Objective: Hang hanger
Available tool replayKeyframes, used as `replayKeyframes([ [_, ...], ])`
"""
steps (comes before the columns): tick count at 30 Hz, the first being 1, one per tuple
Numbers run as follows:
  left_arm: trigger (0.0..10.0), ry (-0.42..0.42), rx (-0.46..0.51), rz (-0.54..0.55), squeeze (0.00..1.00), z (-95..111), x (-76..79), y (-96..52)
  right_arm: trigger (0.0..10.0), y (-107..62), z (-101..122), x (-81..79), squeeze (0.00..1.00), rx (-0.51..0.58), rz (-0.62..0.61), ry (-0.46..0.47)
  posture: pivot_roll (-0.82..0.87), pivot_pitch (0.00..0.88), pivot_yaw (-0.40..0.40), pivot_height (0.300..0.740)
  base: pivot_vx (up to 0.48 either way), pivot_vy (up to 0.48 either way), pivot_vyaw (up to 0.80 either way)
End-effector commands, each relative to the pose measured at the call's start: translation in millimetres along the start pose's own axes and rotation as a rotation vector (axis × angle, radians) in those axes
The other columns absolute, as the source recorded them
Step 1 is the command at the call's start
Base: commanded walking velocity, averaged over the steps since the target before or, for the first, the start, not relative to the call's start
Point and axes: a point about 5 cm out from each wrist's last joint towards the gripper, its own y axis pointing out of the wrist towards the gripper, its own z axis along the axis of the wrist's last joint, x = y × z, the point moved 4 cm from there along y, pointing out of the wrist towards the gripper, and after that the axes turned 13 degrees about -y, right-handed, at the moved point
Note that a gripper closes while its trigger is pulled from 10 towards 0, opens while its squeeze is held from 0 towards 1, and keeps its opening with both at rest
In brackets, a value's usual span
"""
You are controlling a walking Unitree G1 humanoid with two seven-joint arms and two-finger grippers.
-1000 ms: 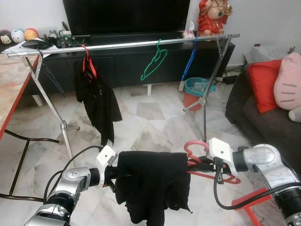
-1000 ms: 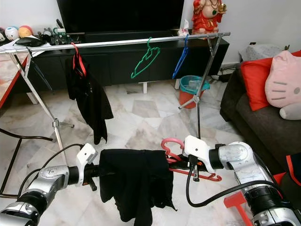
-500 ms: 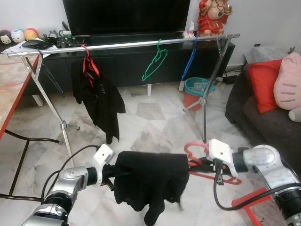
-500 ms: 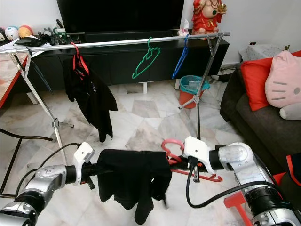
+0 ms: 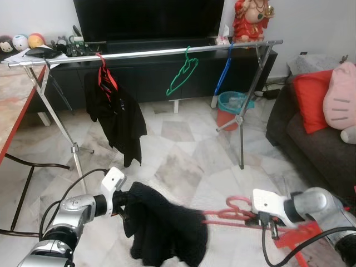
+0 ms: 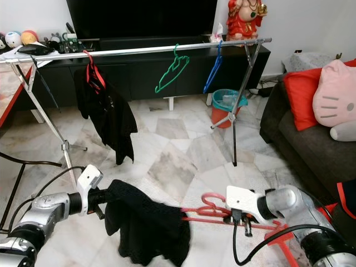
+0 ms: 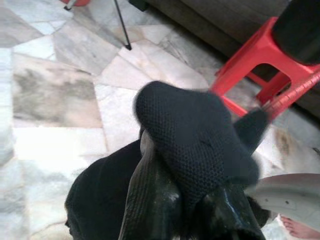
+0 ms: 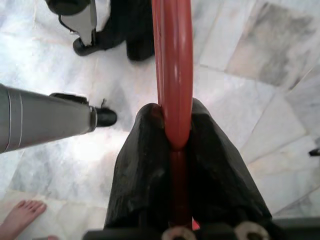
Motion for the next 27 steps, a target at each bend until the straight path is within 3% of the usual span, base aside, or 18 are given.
replayKeyframes([
  [1, 0.0, 0.033, 0.066, 0.016, 0.00, 18.0, -3.2, -4.4, 0.0, -1.2, -6.8, 0.3, 0.00, -0.022, -0.022, 0.014, 0.03, 0.000, -0.034, 0.740, 0.000, 0.000, 0.00],
  [7, 0.0, 0.045, 0.197, 0.115, 0.00, 37.0, -13.0, -13.0, 0.0, 3.3, -16.8, 4.6, 0.00, -0.052, -0.112, 0.070, 0.03, 0.000, -0.035, 0.740, 0.000, 0.000, 0.00],
  [8, 0.0, 0.066, 0.252, 0.198, 0.00, 44.5, -20.0, -17.5, 0.0, 4.3, -20.5, 9.5, 0.00, -0.064, -0.182, 0.100, 0.03, 0.000, -0.037, 0.740, 0.000, 0.000, 0.00],
  [9, 2.9, 0.071, 0.301, 0.253, 0.00, 49.4, -23.6, -20.7, 4.9, 4.4, -24.0, 17.5, 0.00, -0.070, -0.284, 0.159, 0.04, 0.000, -0.037, 0.740, 0.000, 0.000, 0.00],
  [10, 2.9, 0.071, 0.310, 0.260, 0.00, 50.0, -23.9, -21.1, 4.9, 4.3, -24.8, 19.2, 0.00, -0.071, -0.306, 0.174, 0.04, 0.000, -0.037, 0.740, 0.000, 0.000, 0.00],
  [11, 10.0, 0.066, 0.327, 0.276, 0.00, 50.7, -23.4, -20.5, 10.0, 4.5, -27.0, 23.1, 0.00, -0.073, -0.366, 0.212, 0.04, 0.000, -0.035, 0.740, 0.000, 0.000, 0.00],
  [13, 10.0, 0.062, 0.337, 0.285, 0.00, 51.0, -23.0, -20.0, 10.0, 4.5, -28.5, 25.3, 0.00, -0.076, -0.405, 0.237, 0.04, 0.000, -0.034, 0.740, 0.000, 0.000, 0.00],
  [16, 10.0, 0.077, 0.375, 0.326, 0.00, 50.9, -18.6, -16.7, 10.0, 6.1, -33.6, 31.7, 0.00, -0.066, -0.546, 0.354, 0.04, 0.000, -0.029, 0.740, 0.000, 0.000, 0.00],
  [18, 10.0, 0.061, 0.427, 0.376, 0.00, 50.6, -13.6, -10.1, 10.0, 4.5, -36.8, 38.7, 0.00, -0.043, -0.710, 0.473, 0.04, 0.000, -0.026, 0.740, 0.000, 0.000, 0.00],
  [19, 10.0, 0.027, 0.475, 0.402, 0.00, 50.4, -6.3, -2.1, 10.0, 1.8, -36.1, 45.7, 0.00, 0.025, -0.874, 0.620, 0.03, 0.000, -0.019, 0.740, 0.000, 0.000, 0.00],
  [22, 10.0, -0.012, 0.538, 0.461, 0.00, 51.7, -2.1, 2.9, 10.0, 6.5, -28.5, 44.4, 0.00, 0.120, -1.001, 0.750, 0.03, 0.000, -0.007, 0.740, 0.000, 0.000, 0.00],
  [27, 10.0, -0.029, 0.575, 0.506, 0.00, 53.3, 2.0, 7.0, 10.0, 13.5, -25.3, 29.8, 0.00, 0.115, -1.100, 0.753, 0.02, 0.000, 0.008, 0.740, 0.000, 0.000, 0.00],
])
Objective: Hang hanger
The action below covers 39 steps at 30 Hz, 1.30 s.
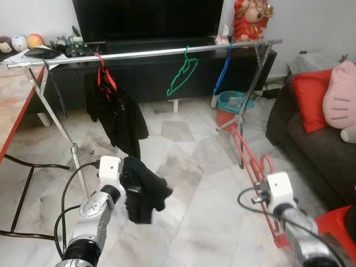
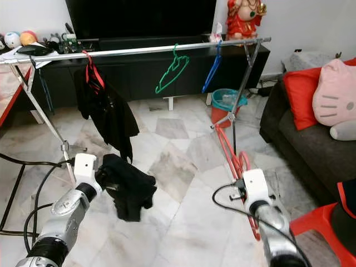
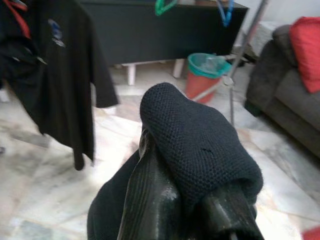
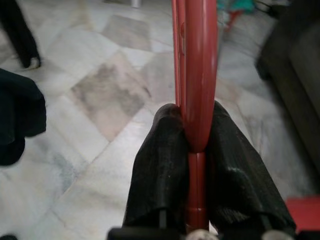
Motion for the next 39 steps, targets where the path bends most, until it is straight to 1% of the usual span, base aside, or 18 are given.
replayKeyframes([
  [1, 10.0, 0.035, 0.051, -0.015, 0.00, 9.6, 8.6, 1.8, 10.0, -3.8, 5.8, 5.8, 0.00, 0.043, -0.098, 0.073, 0.02, 0.000, 0.011, 0.740, 0.000, 0.000, 0.00],
  [2, 10.0, 0.035, 0.056, -0.023, 0.00, 10.6, 11.8, 2.2, 10.0, -6.5, 4.4, 5.3, 0.00, 0.046, -0.125, 0.120, 0.01, 0.000, 0.013, 0.740, 0.000, 0.000, 0.00],
  [4, 10.0, 0.032, 0.064, -0.024, 0.00, 12.2, 14.6, 2.7, 10.0, -10.4, 2.9, 3.2, 0.00, 0.049, -0.150, 0.167, 0.01, 0.000, 0.020, 0.740, 0.000, 0.000, 0.00],
  [7, 10.0, 0.037, 0.065, -0.016, 0.00, 12.8, 14.7, 3.4, 10.0, -13.6, 3.7, -3.5, 0.00, 0.057, -0.155, 0.165, 0.01, 0.000, 0.032, 0.740, 0.000, 0.000, 0.00],
  [11, 10.0, 0.046, 0.065, -0.017, 0.00, 13.2, 15.3, 3.2, 10.0, -13.7, 4.5, -3.1, 0.00, 0.053, -0.185, 0.173, 0.01, 0.000, 0.038, 0.740, 0.000, 0.000, 0.00],
  [13, 10.0, 0.052, 0.068, -0.016, 0.00, 14.3, 14.9, 2.9, 10.0, -11.3, 8.0, -4.0, 0.00, 0.060, -0.185, 0.193, 0.01, 0.000, 0.037, 0.740, 0.000, 0.000, 0.00],
  [15, 10.0, 0.053, 0.070, -0.015, 0.00, 14.9, 15.5, 2.7, 10.0, -11.2, 10.1, -4.9, 0.00, 0.061, -0.180, 0.177, 0.01, 0.000, 0.035, 0.740, 0.000, 0.000, 0.00],
  [21, 10.0, 0.062, 0.072, -0.022, 0.00, 14.1, 19.1, 3.0, 10.0, -9.3, 17.5, -6.3, 0.00, 0.080, -0.173, 0.176, 0.01, 0.000, 0.032, 0.740, 0.000, 0.000, 0.00],
  [24, 10.0, 0.070, 0.078, -0.029, 0.00, 13.8, 22.8, 3.1, 10.0, -9.5, 27.5, -5.6, 0.00, 0.122, -0.183, 0.189, 0.02, 0.000, 0.029, 0.740, 0.000, 0.000, 0.00],
  [26, 10.0, 0.080, 0.089, -0.031, 0.00, 15.8, 25.1, 3.4, 10.0, -10.1, 31.7, -5.9, 0.00, 0.141, -0.189, 0.206, 0.02, 0.000, 0.028, 0.740, 0.000, 0.000, 0.00],
  [29, 10.0, 0.083, 0.100, -0.038, 0.00, 17.6, 30.1, 3.4, 10.0, -10.7, 36.7, -8.0, 0.00, 0.158, -0.182, 0.207, 0.03, 0.000, 0.024, 0.740, 0.000, 0.000, 0.00],
  [33, 10.0, 0.077, 0.107, -0.029, 0.00, 16.8, 32.0, 1.5, 10.0, -11.0, 43.3, -11.2, 0.00, 0.186, -0.167, 0.223, 0.03, 0.000, 0.021, 0.740, 0.000, 0.000, 0.00],
  [39, 10.0, 0.078, 0.109, 0.006, 0.00, 14.7, 26.9, -2.2, 10.0, -11.1, 46.8, -16.0, 0.00, 0.198, -0.132, 0.158, 0.05, 0.000, 0.008, 0.740, 0.000, 0.000, 0.09],
])
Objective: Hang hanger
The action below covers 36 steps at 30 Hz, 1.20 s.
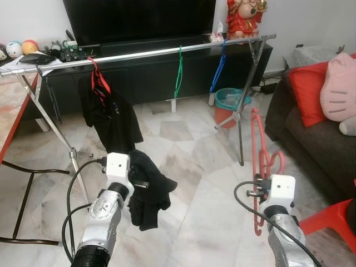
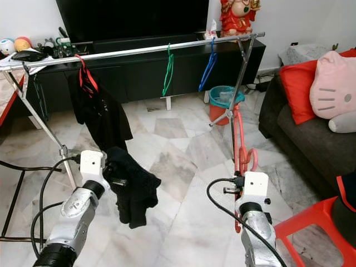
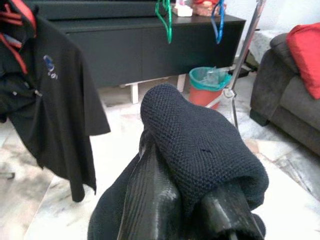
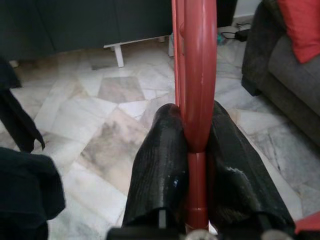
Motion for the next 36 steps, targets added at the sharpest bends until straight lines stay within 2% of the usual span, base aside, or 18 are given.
replayKeyframes([
  [1, 10.0, 0.042, 0.032, -0.001, 0.00, 9.2, 0.0, 0.5, 10.0, 1.1, 7.1, 0.5, 0.00, 0.025, 0.009, -0.026, 0.05, 0.000, 0.008, 0.740, 0.000, 0.000, 0.80],
  [10, 10.0, 0.047, 0.034, 0.006, 0.00, 10.2, 0.4, 0.5, 10.0, 2.9, 9.3, 1.6, 0.00, 0.028, 0.007, -0.019, 0.05, 0.000, 0.010, 0.740, 0.000, 0.000, 0.80],
  [14, 10.0, 0.037, 0.033, -0.004, 0.00, 9.2, 5.7, 1.3, 10.0, 4.0, 9.7, 4.0, 0.00, 0.028, 0.001, -0.017, 0.05, 0.000, 0.016, 0.740, 0.000, 0.000, 0.80],
  [21, 10.0, 0.053, 0.018, -0.015, 0.00, 6.4, 6.9, 0.3, 10.0, 2.9, 2.1, 6.5, 0.00, 0.000, -0.009, -0.017, 0.05, 0.000, 0.021, 0.740, 0.000, 0.000, 0.77],
  [26, 10.0, 0.078, -0.033, 0.014, 0.00, -5.2, -6.8, -2.0, 10.0, 2.3, -25.4, 17.1, 0.00, -0.136, -0.061, -0.012, 0.05, 0.000, 0.021, 0.740, 0.000, 0.000, 0.00],
  [27, 10.0, 0.084, -0.071, 0.036, 0.00, -14.0, -16.2, -4.2, 10.0, -1.1, -51.9, 21.0, 0.00, -0.278, -0.084, -0.050, 0.03, 0.000, 0.026, 0.740, 0.000, 0.000, 0.00],
  [29, 10.0, 0.092, -0.089, 0.050, 0.00, -17.7, -21.8, -5.5, 10.0, -6.8, -72.6, 22.3, 0.00, -0.388, -0.095, -0.078, 0.03, 0.000, 0.028, 0.740, 0.000, 0.000, 0.00],
  [34, 10.0, 0.093, -0.077, 0.053, 0.00, -13.0, -23.2, -3.8, 10.0, -19.3, -101.3, 11.5, 0.00, -0.511, -0.052, -0.111, 0.04, 0.000, 0.025, 0.740, 0.000, 0.000, 0.00],
  [36, 10.0, 0.090, -0.060, 0.048, 0.00, -9.3, -19.6, -2.1, 10.0, -29.1, -116.6, -1.3, 0.00, -0.573, 0.002, -0.098, 0.05, 0.000, 0.020, 0.740, 0.000, 0.000, 0.00],
])
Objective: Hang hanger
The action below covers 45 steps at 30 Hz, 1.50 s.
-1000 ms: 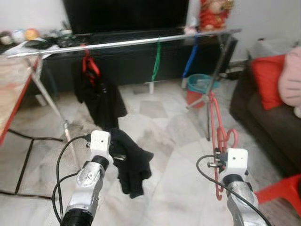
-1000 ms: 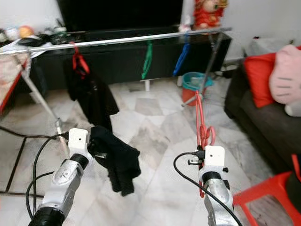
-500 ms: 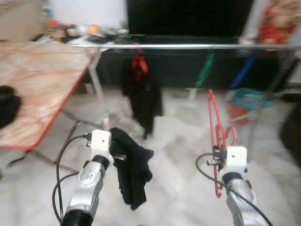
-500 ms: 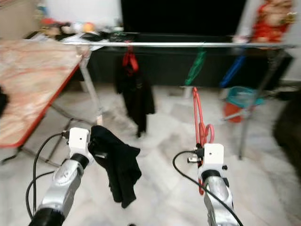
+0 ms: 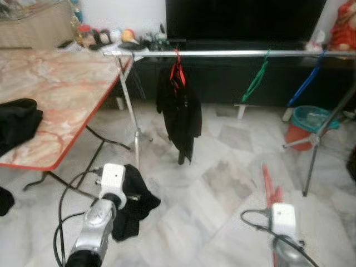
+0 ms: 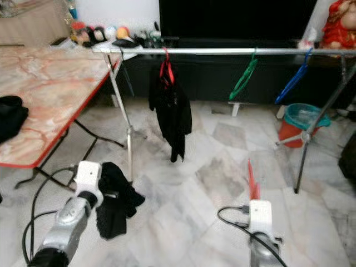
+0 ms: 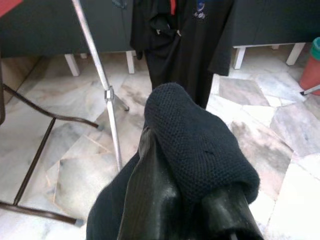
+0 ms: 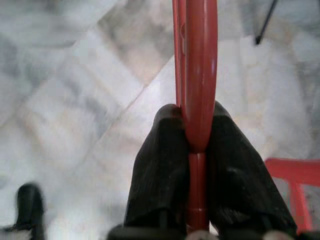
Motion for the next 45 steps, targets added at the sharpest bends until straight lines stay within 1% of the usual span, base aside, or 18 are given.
replayKeyframes([
  [1, 10.0, 0.018, 0.077, -0.033, 0.00, 19.6, 9.7, 6.3, 10.0, -1.7, -14.7, -9.0, 0.00, -0.048, 0.042, 0.005, 0.05, 0.000, 0.019, 0.740, 0.000, 0.000, 0.00],
  [4, 10.0, 0.007, 0.092, -0.034, 0.00, 20.7, 11.3, 6.1, 10.0, -5.6, -35.4, -16.5, 0.00, -0.131, 0.064, 0.046, 0.06, 0.000, 0.017, 0.740, 0.000, 0.000, 0.00],
  [5, 10.0, -0.004, 0.104, -0.031, 0.00, 21.7, 11.9, 4.9, 10.0, -10.2, -52.3, -22.2, 0.00, -0.194, 0.084, 0.045, 0.07, 0.000, 0.014, 0.740, 0.000, 0.000, 0.00],
  [7, 10.0, -0.014, 0.114, -0.029, 0.00, 23.1, 11.9, 3.5, 10.0, -14.8, -66.0, -26.5, 0.00, -0.241, 0.102, 0.022, 0.07, 0.000, 0.012, 0.740, 0.000, 0.000, 0.00],
  [8, 10.0, -0.021, 0.121, -0.027, 0.00, 24.5, 11.9, 2.3, 10.0, -18.7, -77.0, -27.3, 0.00, -0.281, 0.100, 0.014, 0.08, 0.000, 0.009, 0.740, 0.000, 0.000, 0.00],
  [11, 10.0, -0.031, 0.129, -0.026, 0.00, 26.6, 11.9, 1.3, 10.0, -21.6, -85.1, -26.4, 0.00, -0.308, 0.086, 0.036, 0.09, 0.000, 0.008, 0.740, 0.000, 0.000, 0.00],
  [13, 10.0, -0.042, 0.138, -0.030, 0.00, 29.3, 13.1, 0.2, 10.0, -24.6, -93.0, -24.4, 0.00, -0.326, 0.069, 0.087, 0.08, 0.000, 0.013, 0.740, 0.000, 0.000, 0.00],
  [15, 10.0, -0.045, 0.138, -0.038, 0.00, 29.3, 14.9, 0.0, 10.0, -26.0, -96.9, -22.5, 0.00, -0.333, 0.065, 0.098, 0.07, 0.000, 0.016, 0.740, 0.000, 0.000, 0.00],
  [16, 10.0, -0.047, 0.136, -0.045, 0.00, 28.9, 17.1, 0.2, 10.0, -28.6, -103.1, -20.6, 0.00, -0.344, 0.061, 0.107, 0.07, 0.000, 0.017, 0.740, 0.000, 0.000, 0.00],
  [17, 10.0, -0.051, 0.132, -0.059, 0.00, 27.9, 21.5, 1.3, 10.0, -35.6, -118.0, -17.3, 0.00, -0.366, 0.055, 0.128, 0.07, 0.000, 0.019, 0.740, 0.000, 0.285, 0.00],
  [18, 10.0, -0.051, 0.131, -0.061, 0.00, 27.8, 23.0, 1.9, 10.0, -38.5, -123.9, -15.5, 0.00, -0.375, 0.053, 0.139, 0.07, 0.000, 0.020, 0.740, 0.000, 0.292, 0.00],
  [20, 10.0, -0.051, 0.131, -0.063, 0.00, 28.0, 24.0, 2.5, 10.0, -40.7, -128.3, -13.9, 0.00, -0.381, 0.051, 0.149, 0.07, 0.000, 0.021, 0.740, 0.000, 0.292, 0.00],
  [23, 10.0, -0.055, 0.131, -0.070, 0.00, 29.4, 26.8, 3.2, 10.0, -48.7, -142.8, -11.7, 0.00, -0.409, 0.064, 0.119, 0.07, 0.000, 0.024, 0.740, 0.000, 0.294, 0.00],
  [26, 10.0, -0.054, 0.129, -0.075, 0.00, 29.6, 28.3, 3.5, 10.0, -48.9, -143.5, -11.5, 0.00, -0.413, 0.079, 0.089, 0.07, 0.000, 0.023, 0.740, 0.000, 0.295, 0.00],
  [29, 10.0, -0.052, 0.128, -0.079, 0.00, 29.6, 28.8, 3.2, 10.0, -47.9, -141.7, -12.8, 0.00, -0.411, 0.083, 0.082, 0.07, 0.000, 0.025, 0.740, 0.000, 0.295, 0.27],
  [32, 10.0, -0.048, 0.124, -0.083, 0.00, 28.9, 29.0, 2.4, 10.0, -42.1, -129.1, -24.6, 0.00, -0.396, 0.093, 0.101, 0.07, 0.000, 0.026, 0.740, 0.000, 0.299, 0.75],
  [39, 10.0, -0.048, 0.120, -0.096, 0.00, 28.5, 32.2, 2.5, 10.0, -42.6, -126.8, -35.5, 0.00, -0.396, 0.105, 0.112, 0.07, 0.000, 0.030, 0.740, 0.000, 0.295, 0.17],
  [45, 10.0, -0.045, 0.119, -0.114, 0.00, 28.2, 37.2, 2.6, 10.0, -40.8, -123.7, -35.1, 0.00, -0.385, 0.121, 0.078, 0.07, 0.000, 0.031, 0.740, 0.000, 0.382, 0.29],
])
